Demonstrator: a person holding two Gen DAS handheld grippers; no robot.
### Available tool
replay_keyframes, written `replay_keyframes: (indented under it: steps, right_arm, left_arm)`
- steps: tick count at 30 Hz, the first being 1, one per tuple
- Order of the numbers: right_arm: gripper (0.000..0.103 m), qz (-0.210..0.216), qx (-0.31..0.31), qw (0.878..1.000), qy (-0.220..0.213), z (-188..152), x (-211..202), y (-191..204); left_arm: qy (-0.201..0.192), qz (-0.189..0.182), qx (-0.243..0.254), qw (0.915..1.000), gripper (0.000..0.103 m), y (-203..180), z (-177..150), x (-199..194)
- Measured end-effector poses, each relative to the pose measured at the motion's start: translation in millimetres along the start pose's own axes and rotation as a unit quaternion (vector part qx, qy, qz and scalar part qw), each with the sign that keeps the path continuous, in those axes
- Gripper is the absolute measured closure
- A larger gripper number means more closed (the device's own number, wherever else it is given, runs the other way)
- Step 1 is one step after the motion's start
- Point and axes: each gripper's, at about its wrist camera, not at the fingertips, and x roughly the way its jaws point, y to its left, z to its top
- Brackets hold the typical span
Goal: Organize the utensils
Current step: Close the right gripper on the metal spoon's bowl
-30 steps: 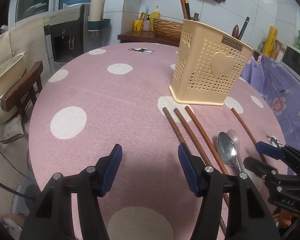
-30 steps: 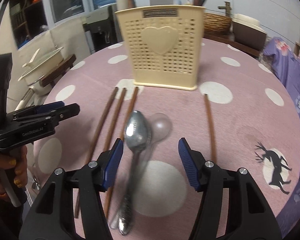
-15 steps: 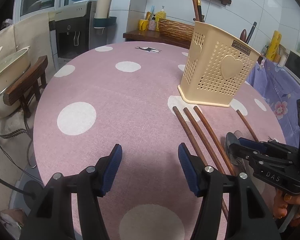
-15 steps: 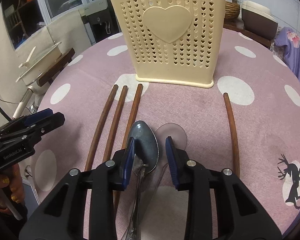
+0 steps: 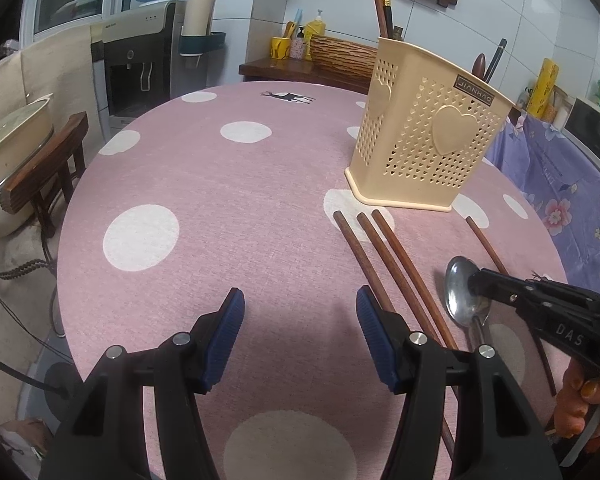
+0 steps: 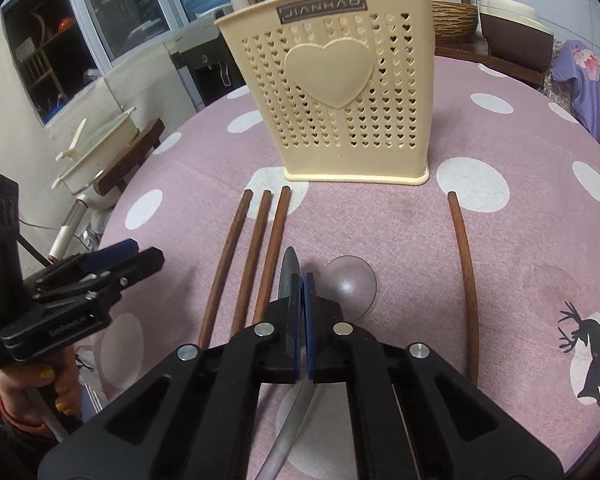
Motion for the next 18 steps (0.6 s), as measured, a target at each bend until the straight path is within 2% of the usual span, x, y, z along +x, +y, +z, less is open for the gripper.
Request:
replay_keyframes:
  steps: [9,13,18]
  right_arm:
    - [0.101,0.020,0.013,1.000,-0.014,3,-38,-17]
    - [0.101,-0.006,0.022,1.000,-0.015,2,-46,-37]
    - [0.101,-0.013,0.035,0.999,0.007,-9,-35,-53]
  left_arm:
    - [-0.001,-0.002,0.003,1.0000,0.045,-3,0,-1]
    - [-0.001,-0.003,0.004,1.0000,0.045,-5,0,0]
    - [0.002,-0.005,0.008,1.0000,0.045,-8,-1,1]
